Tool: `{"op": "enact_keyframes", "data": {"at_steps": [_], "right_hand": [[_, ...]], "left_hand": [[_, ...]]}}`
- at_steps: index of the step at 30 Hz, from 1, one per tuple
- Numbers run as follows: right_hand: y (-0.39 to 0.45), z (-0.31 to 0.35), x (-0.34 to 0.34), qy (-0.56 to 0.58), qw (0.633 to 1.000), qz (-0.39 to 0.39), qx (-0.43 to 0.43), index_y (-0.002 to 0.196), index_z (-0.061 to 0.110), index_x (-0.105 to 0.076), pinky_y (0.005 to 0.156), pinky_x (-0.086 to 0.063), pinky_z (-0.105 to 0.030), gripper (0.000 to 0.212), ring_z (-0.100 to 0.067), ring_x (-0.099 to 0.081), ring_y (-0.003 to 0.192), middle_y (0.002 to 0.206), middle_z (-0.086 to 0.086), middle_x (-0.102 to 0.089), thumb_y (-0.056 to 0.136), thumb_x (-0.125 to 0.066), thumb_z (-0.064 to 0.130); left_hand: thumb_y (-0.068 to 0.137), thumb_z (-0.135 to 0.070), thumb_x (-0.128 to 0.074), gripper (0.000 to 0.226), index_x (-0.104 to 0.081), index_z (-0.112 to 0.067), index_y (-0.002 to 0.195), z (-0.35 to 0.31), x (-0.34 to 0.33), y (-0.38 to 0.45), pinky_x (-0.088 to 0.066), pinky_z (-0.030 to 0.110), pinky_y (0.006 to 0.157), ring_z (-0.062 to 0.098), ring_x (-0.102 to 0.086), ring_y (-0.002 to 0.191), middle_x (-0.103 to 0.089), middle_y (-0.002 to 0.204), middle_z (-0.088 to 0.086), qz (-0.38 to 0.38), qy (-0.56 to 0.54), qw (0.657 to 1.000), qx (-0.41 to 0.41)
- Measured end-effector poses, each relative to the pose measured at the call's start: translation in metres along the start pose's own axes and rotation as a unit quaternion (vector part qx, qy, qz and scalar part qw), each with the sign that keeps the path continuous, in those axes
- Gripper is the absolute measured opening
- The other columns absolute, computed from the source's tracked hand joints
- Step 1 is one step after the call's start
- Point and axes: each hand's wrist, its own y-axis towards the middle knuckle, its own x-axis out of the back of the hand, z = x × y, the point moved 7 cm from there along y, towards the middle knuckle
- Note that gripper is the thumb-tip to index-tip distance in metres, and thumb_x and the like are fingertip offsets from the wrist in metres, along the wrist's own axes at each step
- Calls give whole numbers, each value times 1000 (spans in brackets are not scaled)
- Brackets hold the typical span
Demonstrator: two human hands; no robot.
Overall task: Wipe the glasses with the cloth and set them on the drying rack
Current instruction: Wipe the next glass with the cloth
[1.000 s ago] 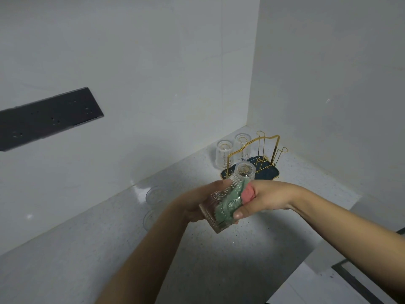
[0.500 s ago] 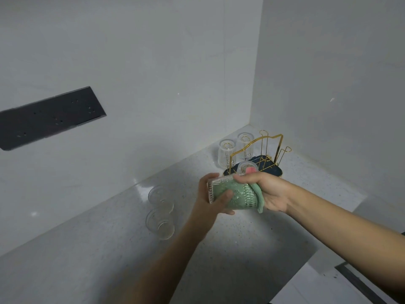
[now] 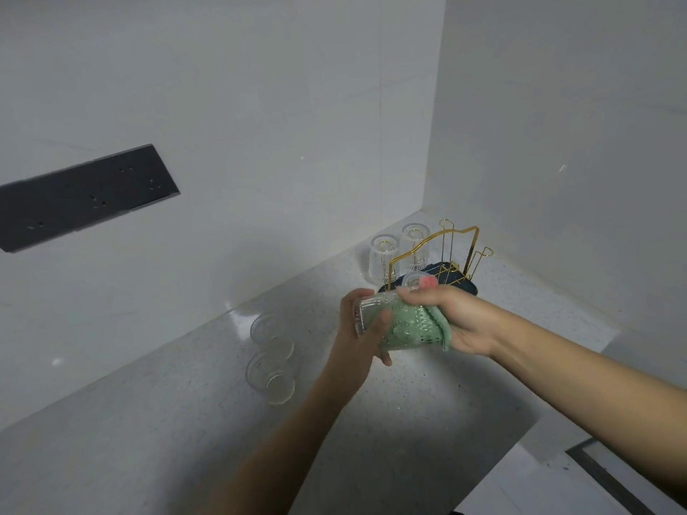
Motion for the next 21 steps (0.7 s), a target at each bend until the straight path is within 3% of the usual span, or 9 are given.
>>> {"op": "enact_keyframes", "data": {"at_steps": [2,4,7,8,12,15,17,19,21], "right_hand": [[-6,0,-12,-12,999,39,4,114,-10,-56,96,-48,-42,47,-39,-61,104,110,-28,-64,90,-49,30],[-10,-2,-17,-237,971,28,15,109,-10,-58,94,-50,-33,58,-35,-63,97,91,-15,-70,89,-47,43],[-7,-18,-18,-493,869,47,1,95,-1,-62,85,-50,-47,75,-35,-61,87,91,-19,-65,81,-46,70],[-6,-19,-15,-494,868,41,1,93,-4,-60,84,-48,-51,79,-39,-59,88,93,-25,-63,78,-47,73],[-2,1,2,-153,988,-14,2,100,-12,-58,95,-47,-52,40,-46,-62,97,109,-35,-60,82,-65,23],[-3,4,-13,16,998,54,-10,119,-16,-50,101,-39,-53,48,-47,-56,105,120,-39,-53,88,-55,20],[-1,-5,-12,-154,987,46,-9,115,-14,-53,103,-36,-60,60,-52,-54,105,115,-41,-52,90,-53,40],[-1,-17,-11,-398,916,27,-32,103,-2,-61,94,-43,-60,75,-48,-56,99,104,-34,-57,81,-48,69],[-1,-27,-8,-477,878,26,-34,96,0,-61,86,-47,-55,87,-43,-58,93,97,-29,-60,74,-41,82]], "left_hand": [[80,-61,-61,62,-48,-12,117,-3,-5,0,-49,27,45,17,-66,69,-62,97,13,7,-26,999,18],[89,-66,-48,62,-59,-7,104,-5,-10,-1,-45,22,44,15,-58,54,-65,77,10,56,-43,990,120],[97,-61,-28,58,-64,-16,95,0,-11,-9,-40,16,42,10,-53,47,-64,61,-1,121,-45,958,255],[96,-63,-26,60,-64,-17,97,-1,-13,-10,-42,17,43,11,-54,48,-64,62,0,132,-50,955,263],[99,-38,-51,20,-52,-25,114,-6,-9,-2,-52,23,52,9,-68,71,-64,100,0,65,-37,993,86],[80,-53,-59,48,-46,-21,114,-8,-3,-1,-46,28,47,20,-62,68,-61,95,10,13,-10,1000,-20],[82,-62,-55,54,-56,-12,102,-9,-4,0,-43,24,45,17,-57,55,-62,77,9,36,-27,998,46],[90,-65,-46,54,-64,-14,92,-9,-5,-2,-39,21,46,12,-53,49,-60,67,4,90,-20,981,172],[91,-66,-36,57,-65,-18,93,-7,-3,-5,-37,18,44,10,-52,50,-60,65,1,135,7,964,229]]}}
